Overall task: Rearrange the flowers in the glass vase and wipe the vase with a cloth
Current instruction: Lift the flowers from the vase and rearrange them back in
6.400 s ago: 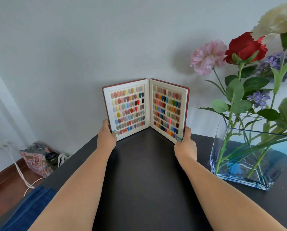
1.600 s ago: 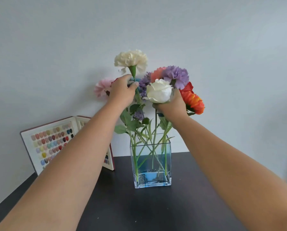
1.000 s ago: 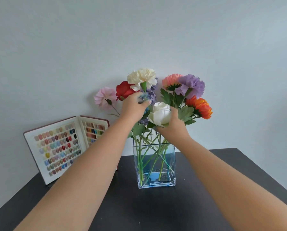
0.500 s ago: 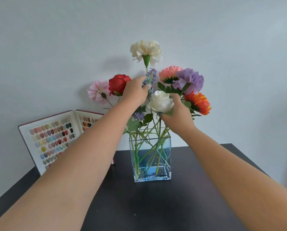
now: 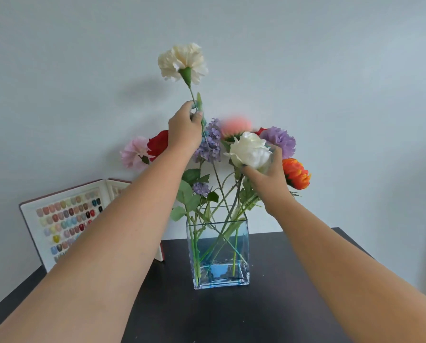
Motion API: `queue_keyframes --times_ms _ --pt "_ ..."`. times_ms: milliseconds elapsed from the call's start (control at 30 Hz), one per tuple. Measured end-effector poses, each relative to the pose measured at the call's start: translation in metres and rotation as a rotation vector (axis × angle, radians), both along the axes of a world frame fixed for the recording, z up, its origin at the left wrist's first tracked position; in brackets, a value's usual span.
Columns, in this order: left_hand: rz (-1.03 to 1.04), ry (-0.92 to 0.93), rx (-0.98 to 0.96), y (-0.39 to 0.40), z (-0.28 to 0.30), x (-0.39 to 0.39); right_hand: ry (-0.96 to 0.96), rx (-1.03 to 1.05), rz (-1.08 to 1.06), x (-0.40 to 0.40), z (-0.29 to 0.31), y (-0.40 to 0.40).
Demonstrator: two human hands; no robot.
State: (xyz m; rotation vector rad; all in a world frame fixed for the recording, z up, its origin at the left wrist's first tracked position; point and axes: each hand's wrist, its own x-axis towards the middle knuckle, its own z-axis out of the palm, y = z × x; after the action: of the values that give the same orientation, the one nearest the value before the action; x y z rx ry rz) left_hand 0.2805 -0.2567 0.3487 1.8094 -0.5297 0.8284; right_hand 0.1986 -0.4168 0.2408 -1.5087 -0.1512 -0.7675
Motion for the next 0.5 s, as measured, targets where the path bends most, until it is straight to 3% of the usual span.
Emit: queue_keyframes --times_ms 200,500 --pt "-0.046 -0.011 -0.091 0.007 0.022 -0.003 0.004 0.032 0.029 -0.001 0.011 -0.002" --pt "-0.094 0.052 0.106 0.011 0.034 -0.007 0.037 -0.017 0.026 -0.001 0.018 0.005"
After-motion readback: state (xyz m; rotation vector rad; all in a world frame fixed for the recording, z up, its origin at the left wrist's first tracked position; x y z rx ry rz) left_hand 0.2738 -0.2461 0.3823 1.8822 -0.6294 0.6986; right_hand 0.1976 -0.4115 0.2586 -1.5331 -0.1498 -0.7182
